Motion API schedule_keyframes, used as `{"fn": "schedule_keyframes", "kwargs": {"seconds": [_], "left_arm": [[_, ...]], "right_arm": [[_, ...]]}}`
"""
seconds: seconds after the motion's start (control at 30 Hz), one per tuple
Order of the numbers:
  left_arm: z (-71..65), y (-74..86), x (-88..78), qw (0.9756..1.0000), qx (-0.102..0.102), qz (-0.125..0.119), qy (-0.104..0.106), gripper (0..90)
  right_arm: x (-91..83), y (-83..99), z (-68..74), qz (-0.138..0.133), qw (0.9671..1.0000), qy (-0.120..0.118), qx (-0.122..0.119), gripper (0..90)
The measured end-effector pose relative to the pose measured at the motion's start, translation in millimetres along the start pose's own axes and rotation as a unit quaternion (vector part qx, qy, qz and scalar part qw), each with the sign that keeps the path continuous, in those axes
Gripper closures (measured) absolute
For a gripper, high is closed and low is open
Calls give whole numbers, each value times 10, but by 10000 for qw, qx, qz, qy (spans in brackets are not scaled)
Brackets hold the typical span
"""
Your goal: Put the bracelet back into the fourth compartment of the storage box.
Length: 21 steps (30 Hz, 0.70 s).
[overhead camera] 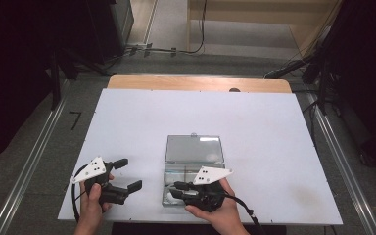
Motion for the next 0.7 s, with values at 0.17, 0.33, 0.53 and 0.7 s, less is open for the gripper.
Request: {"fn": "schedule_keyframes", "kwargs": {"seconds": [0.17,0.33,0.53,0.7], "left_arm": [[3,0,0,10000,2,-1,0,3],[5,2,0,10000,-1,2,2,3],[-6,5,8,10000,5,17,10,3],[-12,8,15,10000,6,28,23,3]], "right_arm": [[-25,-53,-32,-64,9999,104,54,403],[-67,-122,-30,-129,9999,21,16,270],[-119,-187,-42,-142,9999,-65,-49,80],[-160,-221,-63,-163,9998,-89,-52,3]]}}
Point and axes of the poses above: each handheld gripper's, and its own axes: x roughly forward along the jaws, y roughly out of its underside, z roughly to its left, the point moved 8 cm from there along x, roughly forward along the jaws, and after that the axes turned 15 degrees about -z, right-handed, at the moved point
